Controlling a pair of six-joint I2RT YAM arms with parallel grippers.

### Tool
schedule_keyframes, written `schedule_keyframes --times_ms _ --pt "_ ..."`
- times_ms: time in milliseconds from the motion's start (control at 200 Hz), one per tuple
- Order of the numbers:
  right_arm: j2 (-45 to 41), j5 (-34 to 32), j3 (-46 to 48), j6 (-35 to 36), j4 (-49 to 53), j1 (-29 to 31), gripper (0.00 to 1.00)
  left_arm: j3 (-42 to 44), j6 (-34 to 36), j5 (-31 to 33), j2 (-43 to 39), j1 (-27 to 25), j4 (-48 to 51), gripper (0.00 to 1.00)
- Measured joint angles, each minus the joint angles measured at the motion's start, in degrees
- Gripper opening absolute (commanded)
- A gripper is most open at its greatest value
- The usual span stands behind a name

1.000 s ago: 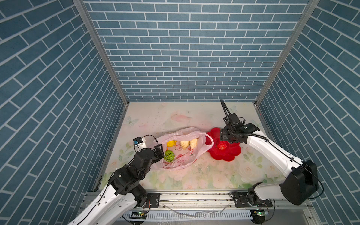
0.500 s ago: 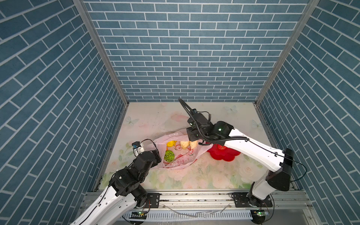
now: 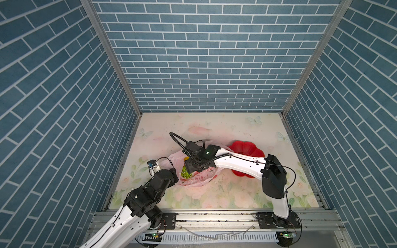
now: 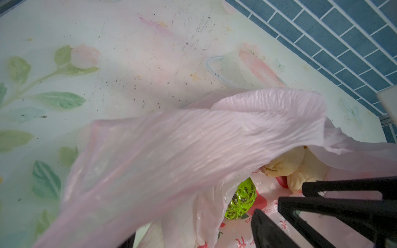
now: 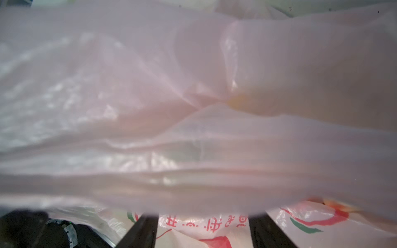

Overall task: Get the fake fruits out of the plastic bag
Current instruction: 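Raise the right gripper and reach it back into the bag opening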

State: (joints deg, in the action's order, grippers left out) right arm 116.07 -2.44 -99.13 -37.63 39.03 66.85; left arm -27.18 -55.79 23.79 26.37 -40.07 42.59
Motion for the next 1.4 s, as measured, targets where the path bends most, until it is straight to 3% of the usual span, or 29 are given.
schedule_keyframes --times_ms 965,1085,1400 --pt "10.8 7.61 -2.75 -1.55 -6.71 -1.49 0.74 2.84 -2.69 -3.13 -4.76 0.04 0.15 0.85" --pt "10.82 8.33 -2.75 -1.7 -7.08 -1.79 0.7 3.17 -2.75 -3.45 -4.74 0.04 0.0 0.85" --pt "10.82 8.92 -2.58 -2.67 -7.96 -2.16 0.45 3.45 -2.91 -3.78 -3.69 0.04 -0.61 0.85"
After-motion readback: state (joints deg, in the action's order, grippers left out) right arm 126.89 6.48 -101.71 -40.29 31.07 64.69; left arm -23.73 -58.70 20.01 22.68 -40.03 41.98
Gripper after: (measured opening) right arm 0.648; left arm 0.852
